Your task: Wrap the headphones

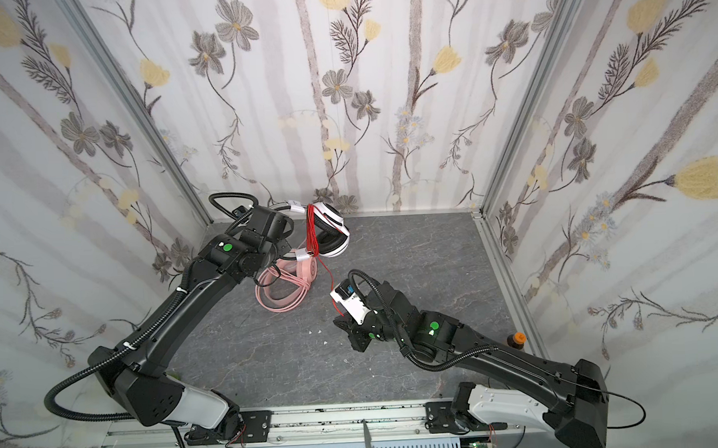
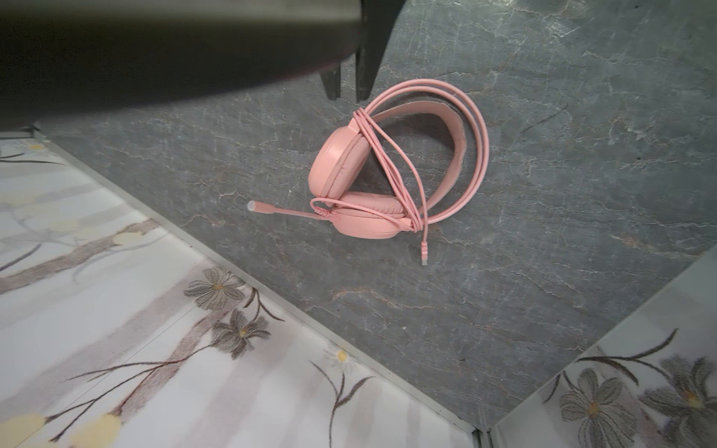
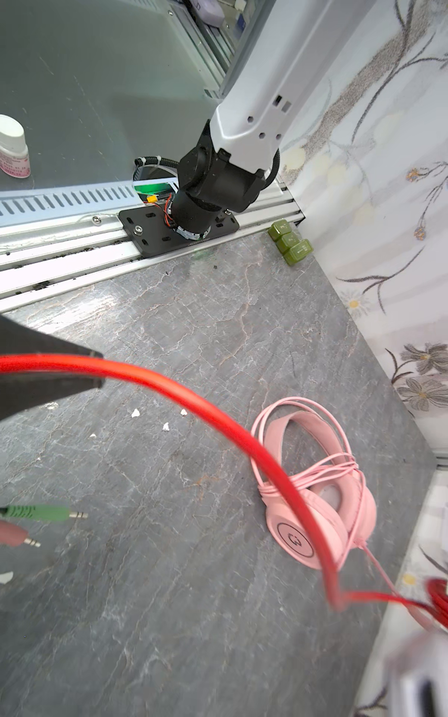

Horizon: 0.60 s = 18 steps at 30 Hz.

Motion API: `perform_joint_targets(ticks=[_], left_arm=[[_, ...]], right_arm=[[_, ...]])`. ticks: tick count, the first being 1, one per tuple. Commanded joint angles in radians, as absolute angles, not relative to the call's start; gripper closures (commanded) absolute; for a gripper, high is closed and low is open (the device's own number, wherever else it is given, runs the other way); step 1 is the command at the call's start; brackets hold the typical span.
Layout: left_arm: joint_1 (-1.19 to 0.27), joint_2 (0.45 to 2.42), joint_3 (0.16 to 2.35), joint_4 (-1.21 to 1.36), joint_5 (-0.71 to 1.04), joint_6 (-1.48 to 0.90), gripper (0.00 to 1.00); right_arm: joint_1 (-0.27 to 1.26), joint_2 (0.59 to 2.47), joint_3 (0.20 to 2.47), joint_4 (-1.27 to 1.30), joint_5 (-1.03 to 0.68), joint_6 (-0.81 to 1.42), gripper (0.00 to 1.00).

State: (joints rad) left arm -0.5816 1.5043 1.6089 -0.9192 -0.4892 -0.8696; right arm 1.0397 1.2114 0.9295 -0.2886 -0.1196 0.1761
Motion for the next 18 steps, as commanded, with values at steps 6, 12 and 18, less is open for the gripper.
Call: perform_joint_targets(ticks=[6,12,18], left_arm=[[-0.686,1.544,1.589,-0.982,-0.738,-0.855,1.00],[-0.738,1.569,1.607,-1.067,-0.789,-0.831,1.00],[-0.774,1.536,1.547,-1.018,-0.737,-0.679,1.00]], right_arm=[[1.051,1.179,1.092,-0.446,-0.057,0.070,1.00],[1.049,1.252,1.237,-0.571,0.028,0.005,1.00],[1.024,1.296,1.304,-0.627,0.176,-0.055,1.00]])
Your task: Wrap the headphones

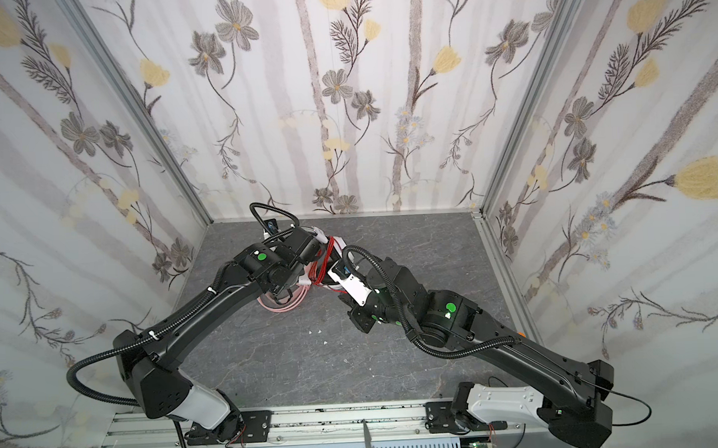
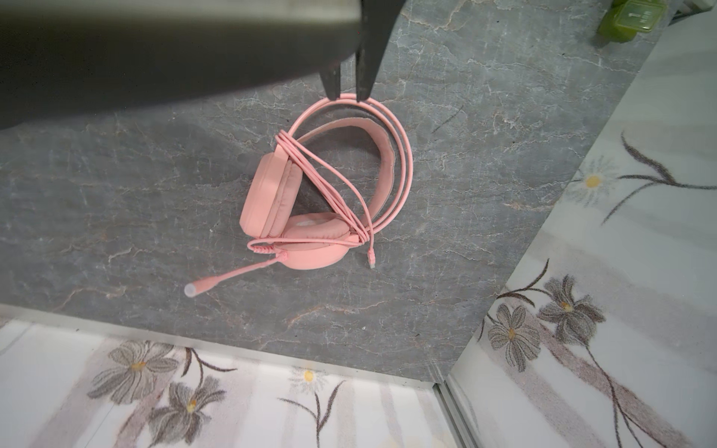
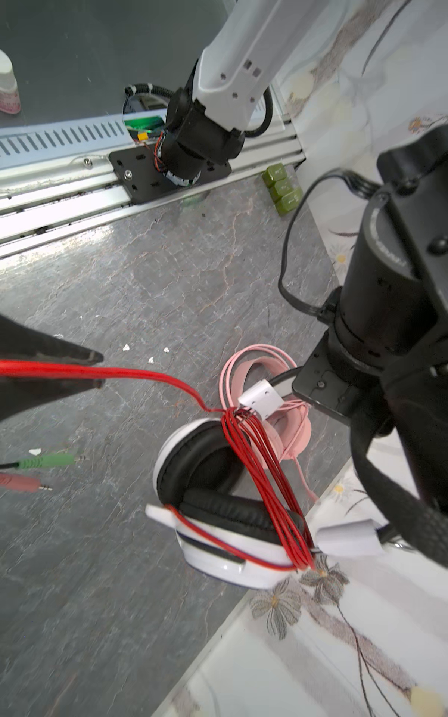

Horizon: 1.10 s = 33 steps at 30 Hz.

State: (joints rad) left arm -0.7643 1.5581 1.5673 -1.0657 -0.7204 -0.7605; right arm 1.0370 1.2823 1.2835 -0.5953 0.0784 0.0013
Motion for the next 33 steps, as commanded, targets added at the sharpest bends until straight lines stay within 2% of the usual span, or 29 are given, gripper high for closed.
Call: perform_joint_targets(ticks=[1,7,11,16,24,33], left_arm=[[-0.780,1.521,1.523,-0.976,-0.703,-0.624,1.00],[-0.793,1.414,1.371,-0.794,-0.516,-0.414,1.00],[-0.793,1.343,1.291,-0.709,-0.372,-0.308,1.00],[-0.793,1.275,1.223,-0.669,-0.309,-0.271,1.00],[-0.793,1.192,1.162,-0.644,-0.267,-0.241,1.00],[-0.792,1.156,1.164,-0.650,-0.205,-0.219,1.00]], right_arm=[[1.008,1.305,1.312,-0.632,0.177,-0.063,1.00],[0.927,1.356,1.365,-0.640,0.180,-0.087,1.00],[0.868,1.384,1.390,-0.631,0.116,-0.070,1.00],[0.836,1.432,1.436,-0.629,0.099,-0.066,1.00],[0.726,1.462,1.459,-0.595,-0.051,-0.018,1.00],[0.680,1.457,1.391,-0.515,-0.168,0.018,1.00]])
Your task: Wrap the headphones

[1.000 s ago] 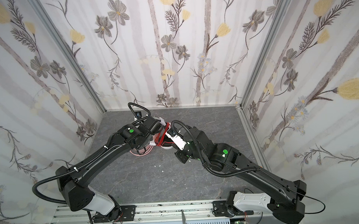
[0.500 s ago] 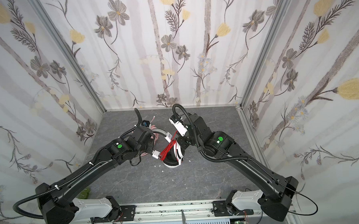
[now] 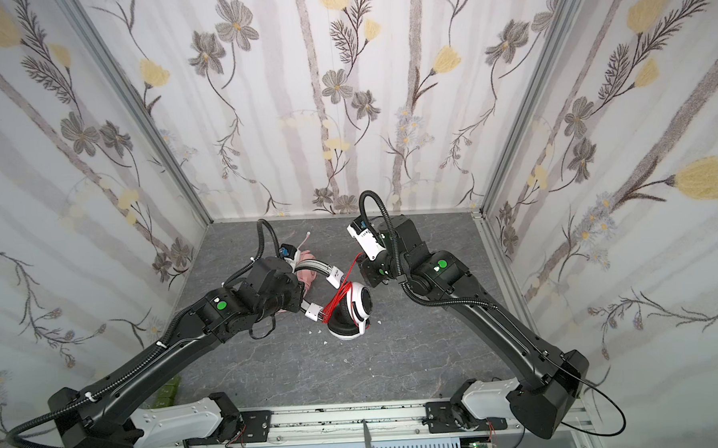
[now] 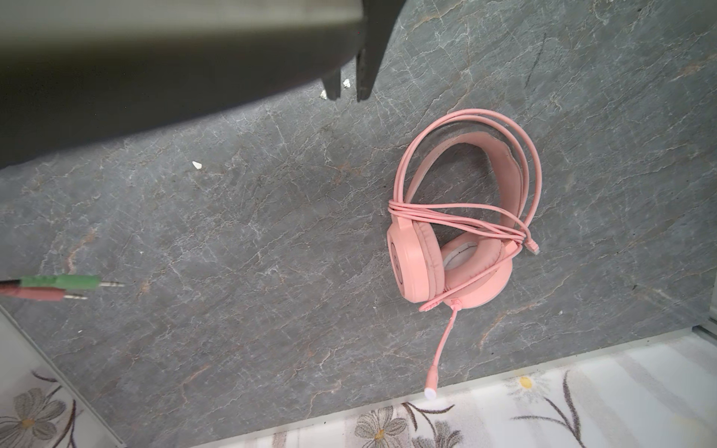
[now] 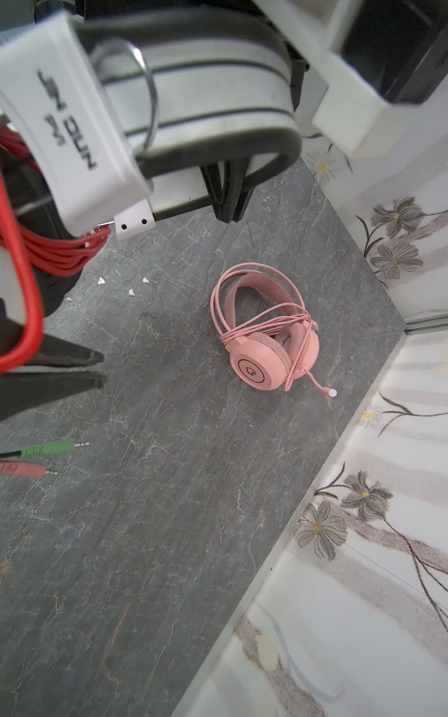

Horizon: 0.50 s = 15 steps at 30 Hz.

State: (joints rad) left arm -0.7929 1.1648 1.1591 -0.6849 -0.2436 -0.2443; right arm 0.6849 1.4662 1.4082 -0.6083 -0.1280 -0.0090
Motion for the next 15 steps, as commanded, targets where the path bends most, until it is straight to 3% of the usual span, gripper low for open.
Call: perform_joint_targets(ticks=[1,15], left_arm=[[-0.792,1.161,1.171,-0.661,-0.210,-0.215,1.00],[-0.776,1.121,1.158,-0.677,-0.237,-0.239,1.00]], right_arm=[[0.680,1.444,1.374,-0.494,-0.176,0.031,1.00],[0.644,1.355,1.266,-0.465,-0.196,0.062,1.00]])
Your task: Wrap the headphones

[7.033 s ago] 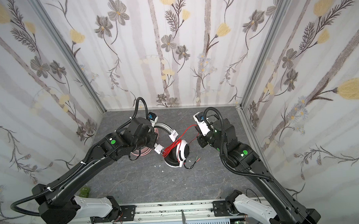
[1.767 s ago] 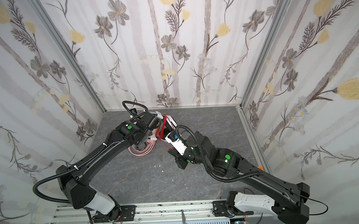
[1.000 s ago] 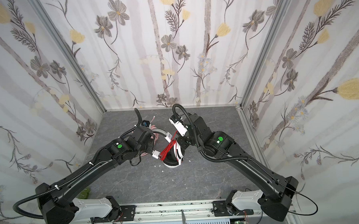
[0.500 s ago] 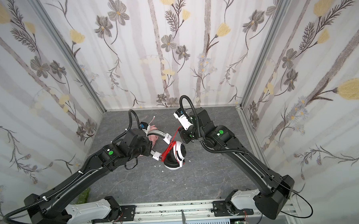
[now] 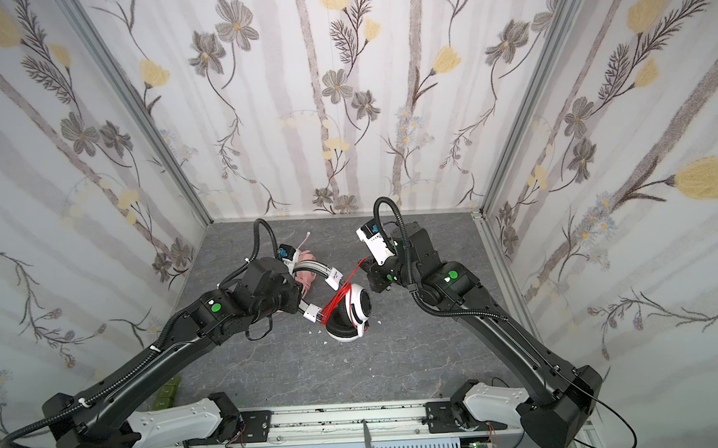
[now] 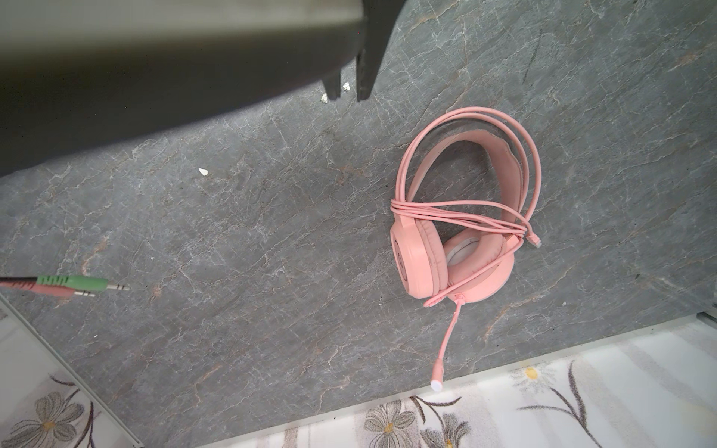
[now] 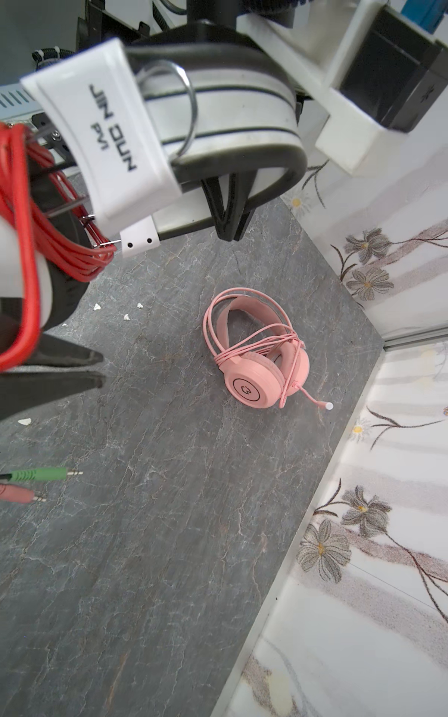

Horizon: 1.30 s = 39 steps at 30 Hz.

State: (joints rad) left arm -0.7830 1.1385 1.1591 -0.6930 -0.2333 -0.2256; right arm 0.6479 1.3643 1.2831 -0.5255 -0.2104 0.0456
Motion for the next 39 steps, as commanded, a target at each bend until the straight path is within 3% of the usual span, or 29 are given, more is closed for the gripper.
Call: perform_joint_targets(ticks=[1,8,18,23,29,39], left_arm=[[-0.770,1.116,1.159,-0.677,-0.232,-0.243,1.00],[-0.736,1.083,1.150,-0.664,-0.170,-0.256,1.00],[-0.736,1.076,1.155,-0.665,-0.037,-0.201,1.00],[-0.736,1.072,1.155,-0.663,-0.024,-0.215,1.00],[-0.733,1.106,1.188,-0.684,-0.024,-0.232,1.00],[-0.717,1.130,1.267,-0.703,0.000,-0.262,1.00]], right_arm=[[0.644,1.350,1.256,-0.463,-0.199,0.065,1.00],[0.644,1.299,1.186,-0.427,-0.215,0.086,1.00],[0.637,1.367,1.227,-0.399,-0.232,0.074,0.99],[0.617,1.393,1.204,-0.391,-0.276,0.077,0.80],[0.553,1.362,1.103,-0.348,-0.347,0.107,0.46],[0.432,1.289,0.917,-0.257,-0.467,0.173,0.43]])
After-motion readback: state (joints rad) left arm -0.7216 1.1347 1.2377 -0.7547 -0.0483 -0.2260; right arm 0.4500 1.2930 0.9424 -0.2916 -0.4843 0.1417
